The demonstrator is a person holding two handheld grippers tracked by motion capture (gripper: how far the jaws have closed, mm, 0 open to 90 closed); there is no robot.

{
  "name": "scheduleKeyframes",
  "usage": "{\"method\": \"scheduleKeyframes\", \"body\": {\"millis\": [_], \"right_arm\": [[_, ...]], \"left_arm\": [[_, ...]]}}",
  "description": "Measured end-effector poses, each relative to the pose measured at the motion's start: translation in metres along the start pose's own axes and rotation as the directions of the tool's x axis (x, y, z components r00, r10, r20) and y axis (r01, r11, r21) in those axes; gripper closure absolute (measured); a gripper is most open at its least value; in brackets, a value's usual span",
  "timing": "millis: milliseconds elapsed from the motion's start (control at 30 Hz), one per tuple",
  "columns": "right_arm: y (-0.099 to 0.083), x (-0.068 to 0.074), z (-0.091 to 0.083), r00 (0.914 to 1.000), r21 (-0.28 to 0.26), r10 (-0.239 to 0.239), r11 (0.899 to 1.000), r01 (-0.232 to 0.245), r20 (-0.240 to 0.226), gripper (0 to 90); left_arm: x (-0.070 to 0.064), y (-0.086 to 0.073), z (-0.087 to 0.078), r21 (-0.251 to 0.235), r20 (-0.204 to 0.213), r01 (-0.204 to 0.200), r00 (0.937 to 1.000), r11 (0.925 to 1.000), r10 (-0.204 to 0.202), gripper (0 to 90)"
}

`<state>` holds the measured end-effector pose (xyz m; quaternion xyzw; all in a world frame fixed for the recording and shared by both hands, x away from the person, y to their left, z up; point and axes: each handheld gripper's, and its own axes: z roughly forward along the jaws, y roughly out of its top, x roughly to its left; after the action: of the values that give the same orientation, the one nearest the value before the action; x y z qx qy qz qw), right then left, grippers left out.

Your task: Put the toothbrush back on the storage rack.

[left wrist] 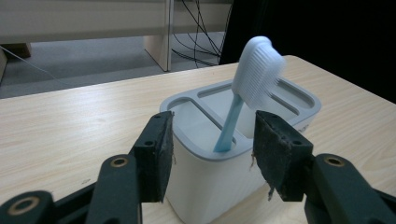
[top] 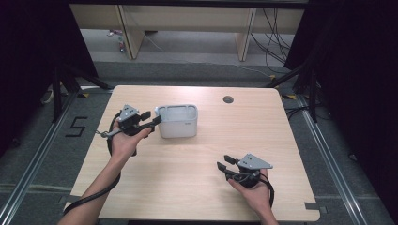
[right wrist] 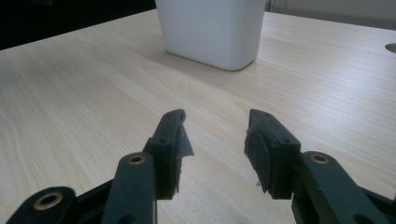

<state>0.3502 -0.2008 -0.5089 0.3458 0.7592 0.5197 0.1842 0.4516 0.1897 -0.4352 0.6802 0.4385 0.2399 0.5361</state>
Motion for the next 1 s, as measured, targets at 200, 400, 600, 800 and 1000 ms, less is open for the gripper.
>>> {"method": "scheduleKeyframes", "body": {"millis": [200, 400, 600, 800, 1000], "right_arm": [[0.0, -0.002, 0.001, 0.9993, -0.015, -0.037, 0.999, 0.038, 0.008, 56.7], [0.0, 0.001, 0.0, 0.9999, 0.008, 0.009, 1.0, -0.009, -0.01, 56.7], [-0.001, -0.001, 0.001, 0.9997, -0.006, -0.026, 1.0, 0.026, -0.001, 56.7], [-0.001, -0.001, 0.001, 0.9996, -0.01, -0.03, 1.0, 0.03, 0.005, 56.7], [-0.001, -0.001, 0.0, 0.9996, -0.005, -0.028, 1.0, 0.028, 0.003, 56.5]], "left_arm": [[-0.002, -0.004, -0.013, -0.004, -0.002, -0.002, 1.0, 1.0, 0.002, 46.0], [-0.003, -0.009, -0.025, -0.015, -0.008, 0.0, 1.0, 0.9999, 0.0, 45.8], [-0.005, -0.017, -0.034, -0.019, -0.01, -0.007, 0.9999, 0.9998, 0.007, 45.6], [-0.01, -0.028, -0.038, -0.012, -0.003, -0.006, 1.0, 0.9999, 0.006, 45.4], [-0.014, -0.04, -0.044, -0.007, -0.005, -0.021, 0.9998, 0.9997, 0.021, 45.1]]}}
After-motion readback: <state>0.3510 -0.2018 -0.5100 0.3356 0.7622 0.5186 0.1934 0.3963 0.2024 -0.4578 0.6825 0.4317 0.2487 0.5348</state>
